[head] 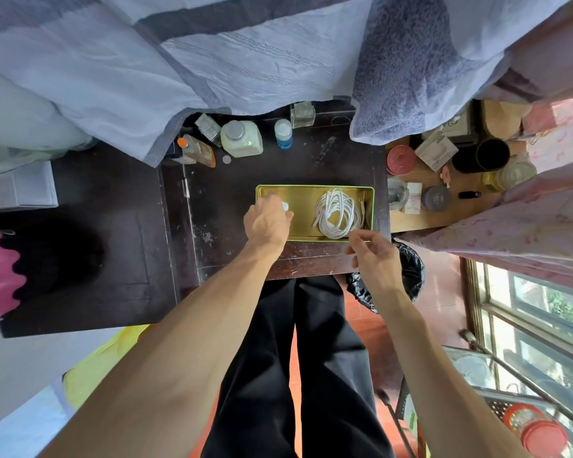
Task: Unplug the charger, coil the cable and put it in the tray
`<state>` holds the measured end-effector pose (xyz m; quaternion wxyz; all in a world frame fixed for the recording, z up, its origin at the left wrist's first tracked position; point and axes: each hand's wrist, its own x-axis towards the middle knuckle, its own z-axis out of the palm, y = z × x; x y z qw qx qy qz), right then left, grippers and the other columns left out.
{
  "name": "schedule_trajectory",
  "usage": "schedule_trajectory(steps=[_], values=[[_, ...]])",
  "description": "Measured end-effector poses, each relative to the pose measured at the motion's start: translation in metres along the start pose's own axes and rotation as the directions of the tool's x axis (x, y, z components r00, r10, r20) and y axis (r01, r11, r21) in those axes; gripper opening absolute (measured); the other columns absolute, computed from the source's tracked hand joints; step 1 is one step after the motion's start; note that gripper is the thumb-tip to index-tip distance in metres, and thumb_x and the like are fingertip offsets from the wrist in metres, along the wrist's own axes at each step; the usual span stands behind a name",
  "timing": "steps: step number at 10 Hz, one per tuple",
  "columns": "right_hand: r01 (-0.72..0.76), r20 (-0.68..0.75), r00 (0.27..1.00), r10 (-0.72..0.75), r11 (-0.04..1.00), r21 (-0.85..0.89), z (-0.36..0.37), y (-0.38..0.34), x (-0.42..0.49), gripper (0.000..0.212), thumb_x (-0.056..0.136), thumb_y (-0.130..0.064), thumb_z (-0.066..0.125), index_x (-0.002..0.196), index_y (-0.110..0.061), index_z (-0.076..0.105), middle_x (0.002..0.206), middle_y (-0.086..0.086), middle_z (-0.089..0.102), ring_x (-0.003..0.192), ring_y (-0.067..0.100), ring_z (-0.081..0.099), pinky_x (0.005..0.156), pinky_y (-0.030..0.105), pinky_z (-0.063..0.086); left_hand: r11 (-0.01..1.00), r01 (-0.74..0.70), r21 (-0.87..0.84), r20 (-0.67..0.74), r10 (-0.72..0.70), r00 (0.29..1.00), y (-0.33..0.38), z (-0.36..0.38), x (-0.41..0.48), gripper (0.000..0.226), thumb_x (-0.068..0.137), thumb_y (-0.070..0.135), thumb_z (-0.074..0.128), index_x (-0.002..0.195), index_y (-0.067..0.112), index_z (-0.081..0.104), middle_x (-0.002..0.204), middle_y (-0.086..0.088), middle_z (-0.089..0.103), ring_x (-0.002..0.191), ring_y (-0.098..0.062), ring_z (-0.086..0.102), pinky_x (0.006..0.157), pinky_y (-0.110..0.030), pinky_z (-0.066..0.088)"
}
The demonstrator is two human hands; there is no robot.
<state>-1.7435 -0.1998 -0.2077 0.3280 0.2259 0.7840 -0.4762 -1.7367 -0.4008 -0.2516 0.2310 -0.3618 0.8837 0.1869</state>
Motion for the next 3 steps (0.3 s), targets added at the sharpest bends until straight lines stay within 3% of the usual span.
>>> schedule_trajectory(steps=[2, 3], values=[[0.011, 0.001, 1.0, -0.011, 1.0, 0.0, 0.0, -0.005, -0.006, 0.012, 0.102, -0.024, 0.066, 0.092, -0.028, 0.072, 0.063, -0.011, 0.073, 0.045, -0.003, 0.055, 0.039, 0.013, 0.039, 1.0, 0.009, -0.012, 0.088, -0.008, 0.996, -0.006, -0.002, 0.002, 0.039, 0.089, 0.035, 0.077, 0.11, 0.005, 0.068, 0.106, -0.015, 0.076, 0.096, -0.035, 0.072, 0.072, -0.036, 0.051], [0.016, -0.012, 1.0, -0.016, 1.0, 0.019, -0.008, -0.021, -0.026, 0.011, 0.103, -0.02, 0.065, 0.105, -0.016, 0.075, 0.076, -0.002, 0.073, 0.046, -0.006, 0.055, 0.044, 0.009, 0.04, 0.999, 0.029, -0.039, 0.125, -0.023, 0.992, -0.003, -0.018, -0.006, 0.043, 0.089, 0.039, 0.076, 0.113, 0.004, 0.068, 0.109, -0.016, 0.074, 0.101, -0.036, 0.071, 0.078, -0.039, 0.053]])
